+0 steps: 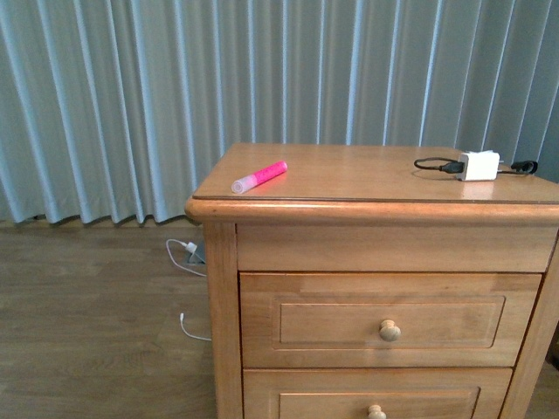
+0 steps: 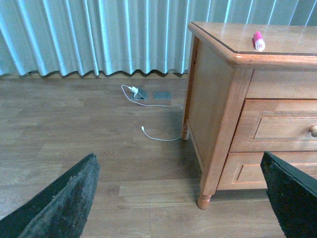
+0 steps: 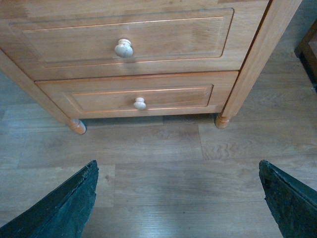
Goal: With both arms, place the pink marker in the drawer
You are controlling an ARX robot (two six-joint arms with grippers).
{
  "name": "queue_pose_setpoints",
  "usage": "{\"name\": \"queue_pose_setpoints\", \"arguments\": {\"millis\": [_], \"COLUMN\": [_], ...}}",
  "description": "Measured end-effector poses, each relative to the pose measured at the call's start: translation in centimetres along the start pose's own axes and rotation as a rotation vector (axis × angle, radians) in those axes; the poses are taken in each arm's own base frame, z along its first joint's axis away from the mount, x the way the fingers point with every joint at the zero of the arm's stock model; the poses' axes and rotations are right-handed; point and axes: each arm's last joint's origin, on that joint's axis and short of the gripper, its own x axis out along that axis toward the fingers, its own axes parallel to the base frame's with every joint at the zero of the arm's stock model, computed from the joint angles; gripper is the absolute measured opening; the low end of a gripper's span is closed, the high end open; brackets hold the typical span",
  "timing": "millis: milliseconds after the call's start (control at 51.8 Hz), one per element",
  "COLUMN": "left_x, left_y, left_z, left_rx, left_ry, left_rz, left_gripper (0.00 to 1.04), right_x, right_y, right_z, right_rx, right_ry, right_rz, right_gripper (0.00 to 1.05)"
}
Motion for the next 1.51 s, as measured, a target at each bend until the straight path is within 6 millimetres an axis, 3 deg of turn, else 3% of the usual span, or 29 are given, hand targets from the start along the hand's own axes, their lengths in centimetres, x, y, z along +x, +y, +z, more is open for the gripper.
{"name": "queue_pose_setpoints", "arguments": {"millis": [58, 367, 791, 1196, 1505], "left_x": [0.0, 0.0, 0.0, 0.0, 0.0], "left_y": [0.0, 0.0, 0.0, 0.0, 0.0], "left_z": [0.0, 0.0, 0.0, 0.0, 0.0], "left_rx": [0.0, 0.0, 0.0, 0.0, 0.0], "left_ry": [0.0, 0.0, 0.0, 0.0, 0.0], "left_rz": [0.0, 0.0, 0.0, 0.0, 0.0], "left_gripper": [0.99, 0.99, 0.99, 0.99, 0.99], "right_x": [2.1, 8.3, 15.5, 19.8, 22.0], "right_y": [0.5, 2.7, 4.2, 5.7, 5.3], "right_z": [1.0, 3.2, 3.4, 3.4, 3.1], "right_rx": [0.001, 0.018, 0.032, 0.012, 0.009], "right_ry": [0.002, 0.014, 0.023, 0.023, 0.007], "right_rz": [-0.014, -0.005, -0.003, 0.031, 0.039], "right_gripper": [0.96, 0.96, 0.96, 0.96, 0.96]}}
